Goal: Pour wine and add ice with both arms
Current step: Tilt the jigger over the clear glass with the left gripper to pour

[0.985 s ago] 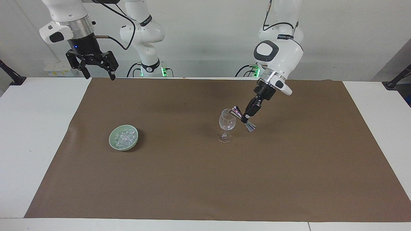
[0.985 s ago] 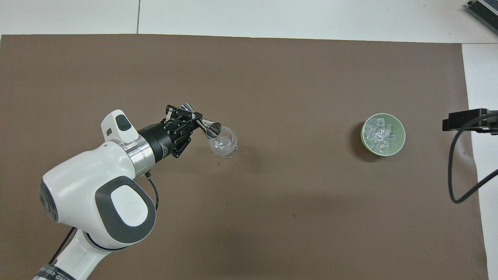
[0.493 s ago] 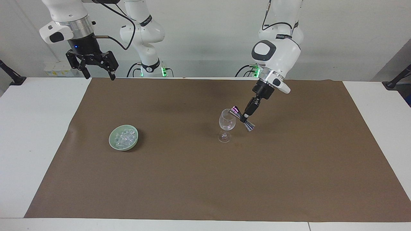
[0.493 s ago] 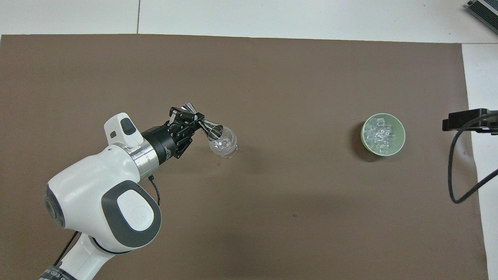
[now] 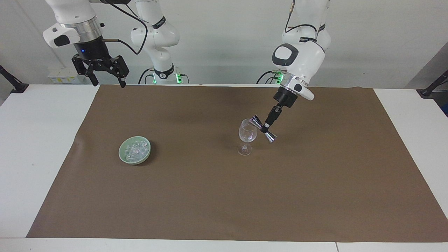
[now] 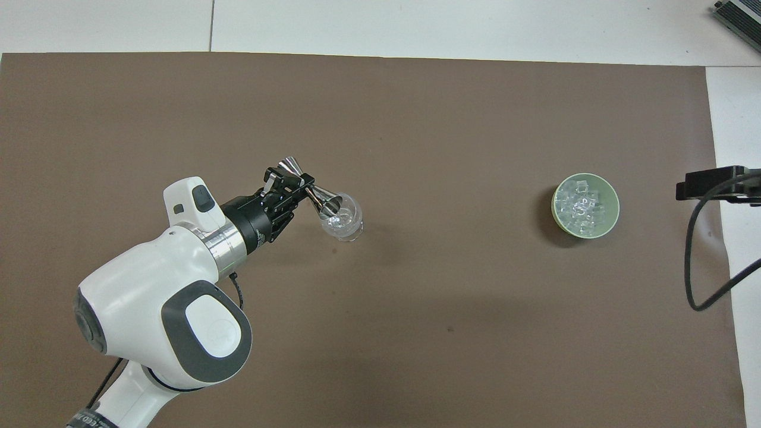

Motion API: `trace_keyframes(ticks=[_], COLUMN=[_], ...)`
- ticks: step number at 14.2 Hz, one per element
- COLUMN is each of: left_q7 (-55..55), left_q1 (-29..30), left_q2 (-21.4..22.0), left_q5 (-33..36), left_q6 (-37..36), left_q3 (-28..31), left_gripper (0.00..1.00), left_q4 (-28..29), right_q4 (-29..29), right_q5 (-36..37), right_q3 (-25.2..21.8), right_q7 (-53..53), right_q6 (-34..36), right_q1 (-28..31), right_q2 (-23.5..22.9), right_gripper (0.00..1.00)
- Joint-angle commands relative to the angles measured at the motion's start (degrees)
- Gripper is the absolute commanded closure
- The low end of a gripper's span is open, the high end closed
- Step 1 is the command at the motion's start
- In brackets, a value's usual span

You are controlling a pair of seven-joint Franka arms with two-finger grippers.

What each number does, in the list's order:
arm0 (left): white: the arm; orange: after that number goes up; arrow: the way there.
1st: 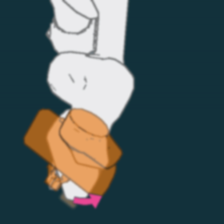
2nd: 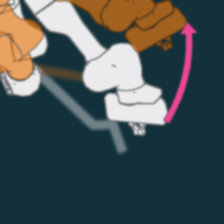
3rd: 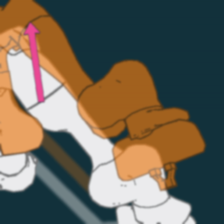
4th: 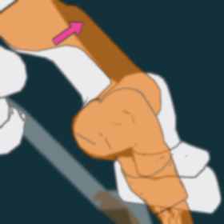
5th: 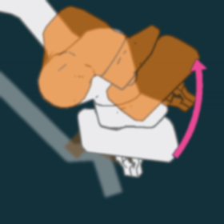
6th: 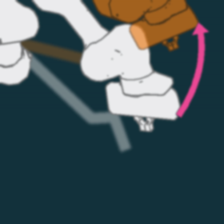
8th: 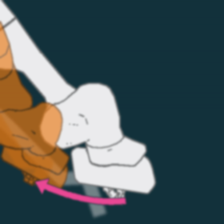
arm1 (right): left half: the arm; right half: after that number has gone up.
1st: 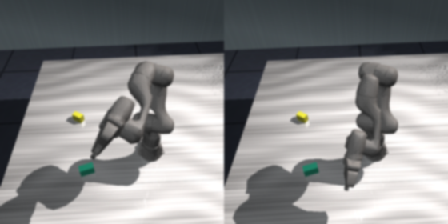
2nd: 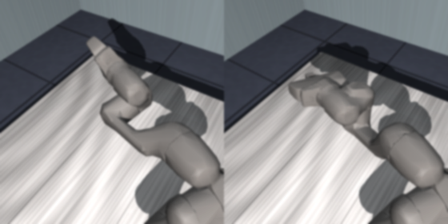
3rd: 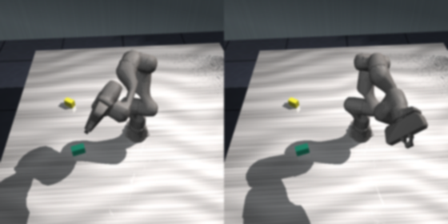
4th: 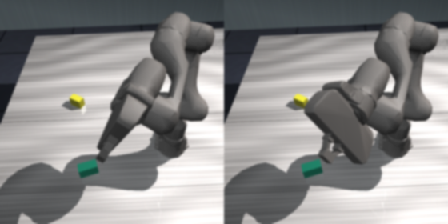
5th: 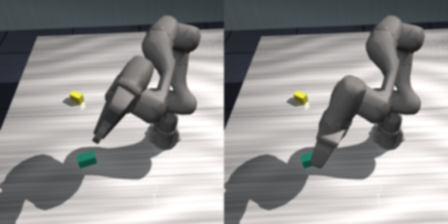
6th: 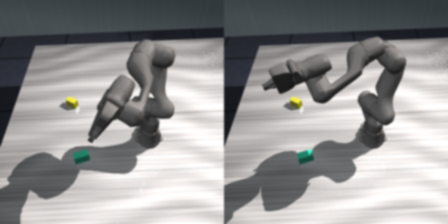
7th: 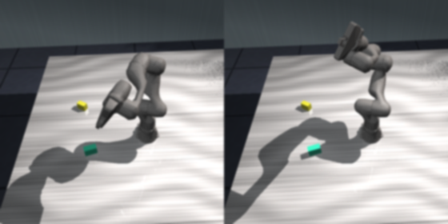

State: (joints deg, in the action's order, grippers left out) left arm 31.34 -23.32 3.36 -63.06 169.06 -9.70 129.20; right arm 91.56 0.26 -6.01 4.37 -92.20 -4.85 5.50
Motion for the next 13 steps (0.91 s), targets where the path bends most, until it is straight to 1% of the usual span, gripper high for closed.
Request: trace_keyframes(ticks=[1, 13], left_q7=[-2.0, -9.1], left_q1=[-1.5, -2.3], left_q2=[1.9, 1.3], left_q5=[0.7, 0.7], left_q6=[1.8, 6.2], left_q3=[0.8, 0.6], left_gripper=[1.0, 1.0], left_q4=[1.9, 1.7], right_q4=[0.6, 0.6], right_q5=[-1.0, -1.0], right_q3=[0.3, 0.3], right_q7=[-1.3, -1.3], right_q6=[0.1, 0.3], right_q1=[0.7, 0.7], right_q2=[0.5, 0.5], right_gripper=[0.0, 0.0])
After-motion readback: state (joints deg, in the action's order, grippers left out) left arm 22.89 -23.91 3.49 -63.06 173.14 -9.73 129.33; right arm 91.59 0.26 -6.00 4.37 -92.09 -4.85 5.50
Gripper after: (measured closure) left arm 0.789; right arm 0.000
